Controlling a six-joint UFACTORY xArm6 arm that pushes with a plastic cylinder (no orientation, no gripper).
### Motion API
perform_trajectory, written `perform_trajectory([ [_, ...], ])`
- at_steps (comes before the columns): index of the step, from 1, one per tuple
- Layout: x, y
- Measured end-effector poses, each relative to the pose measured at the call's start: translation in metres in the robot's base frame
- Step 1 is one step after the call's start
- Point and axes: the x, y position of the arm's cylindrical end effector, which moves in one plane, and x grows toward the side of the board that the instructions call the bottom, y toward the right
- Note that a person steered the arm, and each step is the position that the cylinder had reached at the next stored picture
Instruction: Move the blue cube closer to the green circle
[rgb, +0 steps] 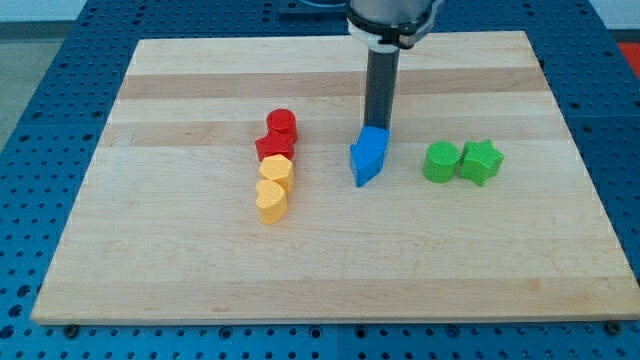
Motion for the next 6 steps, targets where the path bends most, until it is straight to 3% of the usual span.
perform_trajectory([
  [1,0.020,0.000],
  [3,-0.004,0.000],
  [6,0.007,-0.040],
])
